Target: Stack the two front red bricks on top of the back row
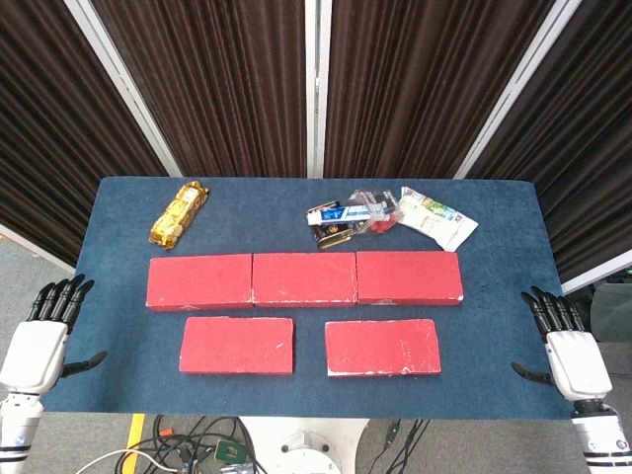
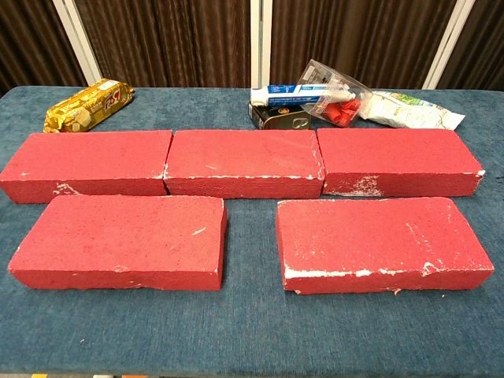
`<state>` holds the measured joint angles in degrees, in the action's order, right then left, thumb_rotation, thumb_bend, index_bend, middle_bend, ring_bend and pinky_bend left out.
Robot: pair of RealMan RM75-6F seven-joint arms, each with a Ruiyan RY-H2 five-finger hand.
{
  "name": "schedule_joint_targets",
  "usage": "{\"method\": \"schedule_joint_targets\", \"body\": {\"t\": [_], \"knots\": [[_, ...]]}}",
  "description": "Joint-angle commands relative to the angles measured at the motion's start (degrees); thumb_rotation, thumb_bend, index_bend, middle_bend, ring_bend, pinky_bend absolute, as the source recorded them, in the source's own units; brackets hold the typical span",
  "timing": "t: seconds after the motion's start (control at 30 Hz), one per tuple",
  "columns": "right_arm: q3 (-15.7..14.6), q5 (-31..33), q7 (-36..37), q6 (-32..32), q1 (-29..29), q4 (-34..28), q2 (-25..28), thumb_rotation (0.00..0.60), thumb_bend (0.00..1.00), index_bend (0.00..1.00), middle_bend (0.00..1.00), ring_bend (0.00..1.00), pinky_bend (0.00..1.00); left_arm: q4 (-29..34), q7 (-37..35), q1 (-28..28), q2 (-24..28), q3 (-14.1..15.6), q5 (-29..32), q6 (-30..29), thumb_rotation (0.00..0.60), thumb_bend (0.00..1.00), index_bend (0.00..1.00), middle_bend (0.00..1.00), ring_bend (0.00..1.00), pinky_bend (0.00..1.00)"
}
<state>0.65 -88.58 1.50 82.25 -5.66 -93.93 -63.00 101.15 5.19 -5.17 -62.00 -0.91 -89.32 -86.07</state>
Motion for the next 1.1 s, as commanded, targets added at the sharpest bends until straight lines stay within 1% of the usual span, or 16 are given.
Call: {"method": "schedule_joint_targets", "body": {"t": [0.03,0.37,0.63,0.7,0.8,0.93,1.0,1.1], "knots": [[-0.2,-0.33,-0.4,-0.25,-0.11,-0.15,0.03,0.6,0.0,0.0,0.0,0.0,0.0,-0.04,-0.07,0.0,0.04,0.05,-0.06,0.05,0.6,0.05,0.0,0.0,0.0,0.0],[-0.72,-1.17,-1.29,-1.02,-0.39,-1.47,0.27,0.6,0.0,0.0,0.0,0.0,0.0,-0.48,-0.7,-0.07,-0.21,0.03,0.21,0.37,0.6,0.05,0.0,0.0,0.0,0.0],[-2.53,-4.21,-6.14,-5.44,-2.73,-3.95,-0.56,0.6,0.0,0.0,0.0,0.0,0.0,-0.32,-0.88,-0.68,-0.09,-0.08,0.22,1.28,0.6,0.05,0.0,0.0,0.0,0.0],[-3.29,-4.46,-8.64,-7.47,-3.38,-5.26,-0.94,0.6,0.0,0.0,0.0,0.0,0.0,-0.33,-1.0,-0.55,-0.3,-0.02,-0.01,0.97,0.6,0.05,0.0,0.0,0.0,0.0],[-3.75,-2.05,-14.57,-11.7,-4.52,-8.38,-1.52,0.6,0.0,0.0,0.0,0.0,0.0,-0.88,-1.61,-0.56,-0.85,0.11,-0.05,1.09,0.6,0.05,0.0,0.0,0.0,0.0],[-3.24,0.88,-20.96,-15.8,-6.4,-11.7,-4.04,0.6,0.0,0.0,0.0,0.0,0.0,-1.62,-2.44,-0.78,-1.21,0.3,0.28,1.9,0.6,0.05,0.0,0.0,0.0,0.0],[-2.94,1.55,-22.75,-17.01,-7.23,-12.56,-5.66,0.6,0.0,0.0,0.0,0.0,0.0,-2.18,-2.86,-0.87,-1.31,0.26,0.53,2.17,0.6,0.05,0.0,0.0,0.0,0.0],[-2.22,4.04,-27.55,-19.2,-8.7,-13.65,-8.27,0.6,0.0,0.0,0.0,0.0,0.0,-2.96,-3.87,-0.92,-1.33,0.41,0.64,2.51,0.6,0.05,0.0,0.0,0.0,0.0]]}}
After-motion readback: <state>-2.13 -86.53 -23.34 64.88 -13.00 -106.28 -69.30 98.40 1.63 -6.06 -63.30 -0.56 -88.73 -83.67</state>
